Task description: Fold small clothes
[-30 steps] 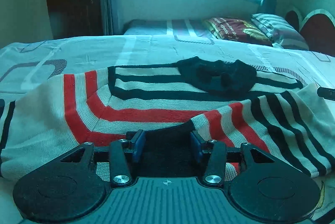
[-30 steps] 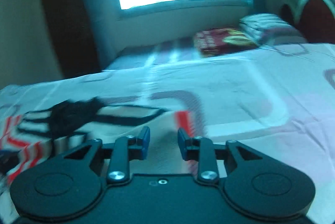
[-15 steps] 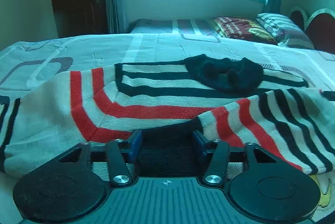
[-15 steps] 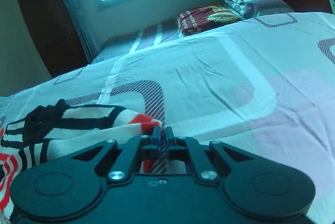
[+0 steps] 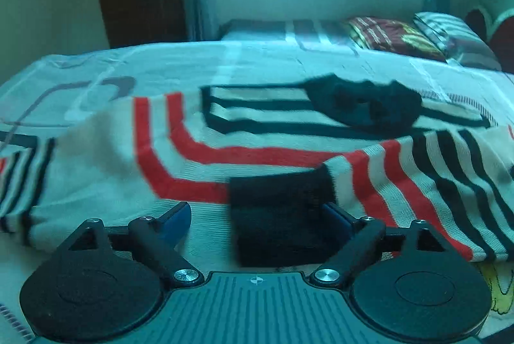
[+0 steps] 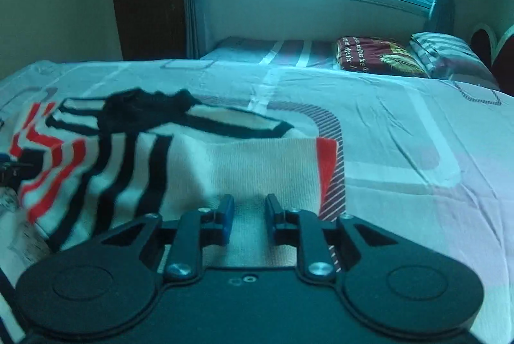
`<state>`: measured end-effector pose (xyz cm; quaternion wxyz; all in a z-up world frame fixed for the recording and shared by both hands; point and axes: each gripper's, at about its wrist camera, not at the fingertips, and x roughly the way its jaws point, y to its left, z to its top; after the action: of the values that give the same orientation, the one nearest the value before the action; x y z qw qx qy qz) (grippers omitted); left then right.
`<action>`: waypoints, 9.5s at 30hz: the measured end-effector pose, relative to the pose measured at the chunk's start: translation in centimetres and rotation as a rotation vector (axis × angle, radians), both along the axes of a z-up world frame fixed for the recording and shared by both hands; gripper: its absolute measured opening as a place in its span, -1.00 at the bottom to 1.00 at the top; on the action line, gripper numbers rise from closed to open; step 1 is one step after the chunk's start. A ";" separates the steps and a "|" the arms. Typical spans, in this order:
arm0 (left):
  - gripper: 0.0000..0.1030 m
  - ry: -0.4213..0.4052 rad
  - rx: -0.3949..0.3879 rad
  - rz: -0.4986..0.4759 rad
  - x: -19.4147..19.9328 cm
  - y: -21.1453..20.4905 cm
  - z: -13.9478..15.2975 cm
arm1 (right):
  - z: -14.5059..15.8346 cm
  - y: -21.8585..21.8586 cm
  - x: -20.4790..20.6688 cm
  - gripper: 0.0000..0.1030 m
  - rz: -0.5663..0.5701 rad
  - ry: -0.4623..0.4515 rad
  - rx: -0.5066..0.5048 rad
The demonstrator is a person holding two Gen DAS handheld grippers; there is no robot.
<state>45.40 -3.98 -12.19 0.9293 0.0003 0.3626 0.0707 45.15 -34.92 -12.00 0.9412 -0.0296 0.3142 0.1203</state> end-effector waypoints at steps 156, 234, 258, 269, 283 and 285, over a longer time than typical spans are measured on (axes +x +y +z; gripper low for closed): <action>-0.38 0.007 -0.138 -0.163 -4.8 12.3 -2.0 | -1.7 5.2 -5.9 -0.84 -0.260 0.127 0.392; 0.64 -0.029 -0.057 -0.351 4.9 -4.3 -2.0 | -1.4 6.2 3.4 -0.68 -0.151 0.072 0.116; 0.74 -0.042 0.069 -0.249 0.7 -5.6 -2.0 | -0.4 -1.5 -6.5 -0.45 -0.101 -0.013 0.080; 0.78 0.002 0.050 -0.251 -0.1 -6.4 -1.6 | -1.1 0.7 -7.3 -0.50 -0.028 0.048 -0.011; 0.78 -0.035 0.077 -0.253 -11.4 -1.2 0.1 | 2.7 1.6 -15.7 -0.39 -0.138 0.003 0.067; 0.79 -0.037 0.073 -0.253 -13.1 -0.6 0.4 | 3.0 2.0 -17.3 -0.31 -0.148 -0.001 0.063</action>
<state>32.32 -4.60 -11.83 0.9367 0.0786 0.3395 -0.0339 27.88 -32.94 -8.96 0.9482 0.0234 0.3111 0.0602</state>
